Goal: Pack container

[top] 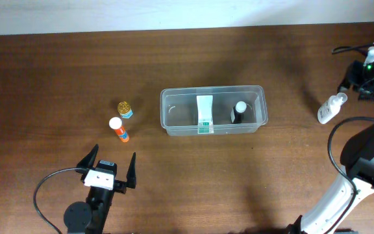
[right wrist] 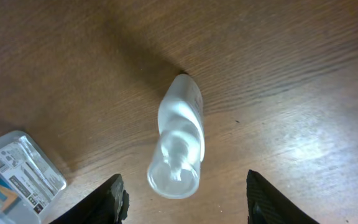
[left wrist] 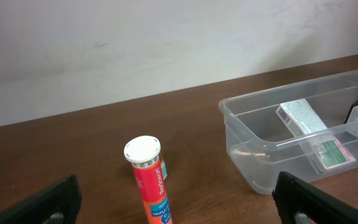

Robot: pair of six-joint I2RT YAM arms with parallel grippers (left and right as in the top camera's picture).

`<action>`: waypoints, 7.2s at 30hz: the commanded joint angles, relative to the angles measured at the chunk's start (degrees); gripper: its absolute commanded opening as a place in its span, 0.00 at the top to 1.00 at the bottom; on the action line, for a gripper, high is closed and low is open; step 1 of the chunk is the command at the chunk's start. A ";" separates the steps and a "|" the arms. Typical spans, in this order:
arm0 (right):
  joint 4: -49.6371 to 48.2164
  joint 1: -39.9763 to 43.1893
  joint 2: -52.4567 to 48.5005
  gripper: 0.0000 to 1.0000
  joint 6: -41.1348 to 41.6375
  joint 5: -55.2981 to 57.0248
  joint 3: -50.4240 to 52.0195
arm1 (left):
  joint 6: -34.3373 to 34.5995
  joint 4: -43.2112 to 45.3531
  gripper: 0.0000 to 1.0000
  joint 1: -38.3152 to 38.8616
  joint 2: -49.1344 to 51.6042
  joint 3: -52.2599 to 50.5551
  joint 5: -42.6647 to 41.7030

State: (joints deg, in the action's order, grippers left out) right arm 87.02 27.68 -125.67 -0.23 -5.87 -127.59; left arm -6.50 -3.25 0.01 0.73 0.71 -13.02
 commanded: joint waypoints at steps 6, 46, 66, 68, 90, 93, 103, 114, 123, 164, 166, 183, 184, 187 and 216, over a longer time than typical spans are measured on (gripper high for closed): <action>0.17 -0.31 -4.04 0.45 -1.92 0.35 0.33 | -0.90 -0.28 0.01 -0.33 -0.44 -0.20 0.59; -2.19 -0.31 -9.81 0.68 -2.16 -0.20 4.70 | -0.90 -0.28 0.01 -0.33 -0.44 -0.20 0.59; 10.34 -0.96 -7.28 0.73 -2.56 -14.69 -13.33 | -0.90 -0.28 0.01 -0.33 -0.44 -0.20 0.59; 10.34 -1.97 -4.20 0.73 -2.58 -14.91 -13.40 | -0.90 -0.28 0.01 -0.33 -0.44 -0.20 0.59; 9.25 -33.83 13.44 0.71 5.11 3.19 -5.18 | -0.90 -0.28 0.01 -0.33 -0.44 -0.20 0.59; 7.08 -33.62 13.42 0.72 5.20 3.30 -1.01 | -0.90 -0.28 0.01 -0.33 -0.44 -0.20 0.59; -1.42 -33.68 13.38 0.71 5.18 -1.09 12.09 | -0.90 -0.28 0.01 -0.33 -0.44 -0.20 0.59; -5.90 -33.73 10.73 0.72 5.20 -1.42 15.37 | -0.90 -0.28 0.01 -0.33 -0.44 -0.20 0.59; -12.07 -33.73 10.62 0.71 5.22 -1.42 21.42 | -0.90 -0.28 0.00 -0.33 -0.44 -0.20 0.59; -12.85 -33.70 10.25 0.61 5.64 -1.11 18.80 | -0.90 -0.28 0.01 -0.33 -0.44 -0.20 0.59; -10.47 -33.66 10.56 0.60 5.64 -0.46 15.63 | -0.90 -0.28 0.01 -0.33 -0.44 -0.20 0.59; 10.34 -33.62 15.47 0.02 8.94 13.81 -8.15 | -0.90 -0.28 0.00 -0.33 -0.44 -0.20 0.59; 10.34 -33.62 16.81 0.02 8.94 13.49 -7.56 | -0.90 -0.28 0.01 -0.33 -0.44 -0.20 0.59; 10.34 -33.59 22.05 0.02 8.94 13.25 -3.13 | -0.90 -0.28 0.01 -0.33 -0.44 -0.20 0.59; -10.88 -7.30 40.81 0.02 17.70 12.35 49.96 | -0.90 -0.28 0.01 -0.33 -0.44 -0.20 0.59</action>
State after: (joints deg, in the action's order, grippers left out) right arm 77.69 19.81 -84.93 16.53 6.70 -80.58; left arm -6.50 -3.25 0.01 0.73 0.71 -13.02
